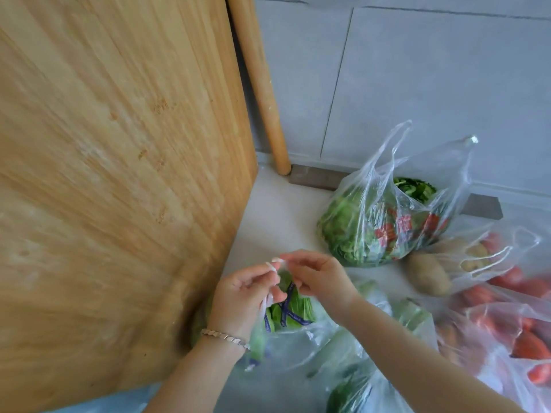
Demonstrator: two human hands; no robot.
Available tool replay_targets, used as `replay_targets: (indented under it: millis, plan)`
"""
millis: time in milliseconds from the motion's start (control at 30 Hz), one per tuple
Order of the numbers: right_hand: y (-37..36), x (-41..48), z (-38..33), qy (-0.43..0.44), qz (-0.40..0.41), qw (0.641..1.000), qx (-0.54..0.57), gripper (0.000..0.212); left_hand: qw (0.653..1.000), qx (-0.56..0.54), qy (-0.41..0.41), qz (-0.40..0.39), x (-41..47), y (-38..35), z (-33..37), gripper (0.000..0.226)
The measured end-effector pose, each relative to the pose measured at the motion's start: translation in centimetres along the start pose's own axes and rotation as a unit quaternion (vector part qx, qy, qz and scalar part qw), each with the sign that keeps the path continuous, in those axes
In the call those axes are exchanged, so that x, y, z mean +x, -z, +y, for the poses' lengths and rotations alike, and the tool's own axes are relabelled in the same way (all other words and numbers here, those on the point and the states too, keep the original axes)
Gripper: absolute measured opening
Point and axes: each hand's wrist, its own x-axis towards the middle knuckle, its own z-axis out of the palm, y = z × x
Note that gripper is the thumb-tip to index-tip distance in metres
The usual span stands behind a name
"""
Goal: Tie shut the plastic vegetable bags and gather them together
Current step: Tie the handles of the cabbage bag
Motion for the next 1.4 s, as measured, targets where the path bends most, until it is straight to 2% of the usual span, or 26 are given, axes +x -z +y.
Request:
replay_targets:
  millis: [67,133,233,300,333,433,533,600,733,833,933,967,1067,1133,1200,1267,1400]
  plan:
    - [-0.9,-0.5,1.2,-0.017,-0.003,1.000,-0.008,0.027,0.999,-0.016,0.050,0.002,0.3,0.2,-0.5,0.014]
    - [-1.2,-1.0,2.0,-0.021,-0.011,1.000,-0.002,0.030,0.994,-0.041,0.099,0.004,0.5,0.3,-0.9,0.027]
    - [-0.9,-1.6,2.7,-0.014,-0.030,0.999,-0.001,0.021,0.986,-0.054,0.157,-0.001,1.1,0.5,-1.2,0.034]
    - [-0.5,-1.7,3.0,-0.022,-0.042,0.999,0.024,0.013,0.983,-0.037,0.178,-0.018,1.2,0.5,-1.2,0.032]
    - [-0.3,-1.8,3.1,-0.024,-0.052,0.997,0.045,0.016,0.984,-0.018,0.178,-0.024,1.3,0.4,-1.3,0.030]
    - [0.2,-2.0,3.5,-0.001,-0.062,0.997,0.052,0.021,0.987,0.048,0.150,-0.028,1.2,-0.1,-1.2,0.026]
    - [0.8,-2.1,3.9,0.034,-0.044,0.998,0.035,0.016,0.989,0.093,0.110,-0.035,1.1,-0.4,-0.9,0.045]
    - [0.8,-2.2,3.9,0.055,-0.020,0.998,-0.001,0.024,0.988,0.127,0.082,-0.032,0.9,-0.4,-0.9,0.050]
    - [0.2,-2.5,3.5,0.098,0.041,0.993,-0.052,0.031,0.979,0.194,0.034,-0.056,1.0,0.0,-0.8,0.028]
    - [0.0,-2.5,3.4,0.122,0.090,0.985,-0.088,0.028,0.943,0.319,-0.028,-0.087,1.6,0.9,-0.7,0.023]
    - [-0.3,-2.6,3.1,0.139,0.123,0.978,-0.099,0.029,0.880,0.446,-0.096,-0.131,1.5,1.3,-0.3,0.042]
    - [-0.3,-2.5,3.0,0.141,0.135,0.975,-0.109,0.032,0.873,0.457,-0.104,-0.135,1.4,1.5,-0.3,0.047]
    - [-0.6,-1.3,3.0,0.133,0.147,0.965,-0.170,0.036,0.900,0.398,-0.119,-0.130,0.6,2.0,-1.0,0.037]
    - [-1.0,-0.5,3.1,0.116,0.121,0.958,-0.232,0.036,0.901,0.389,-0.158,-0.111,0.3,2.3,-1.6,0.034]
    - [-1.5,-0.1,3.2,0.109,0.085,0.950,-0.278,0.027,0.912,0.357,-0.180,-0.088,0.2,2.7,-2.1,0.037]
    - [-1.7,-0.2,2.9,0.127,0.054,0.946,-0.293,0.011,0.924,0.334,-0.170,-0.079,0.4,2.8,-2.3,0.037]
    - [-0.8,-1.5,2.3,0.166,-0.030,0.930,-0.328,0.021,0.955,0.260,-0.125,-0.064,1.0,2.5,-2.0,0.034]
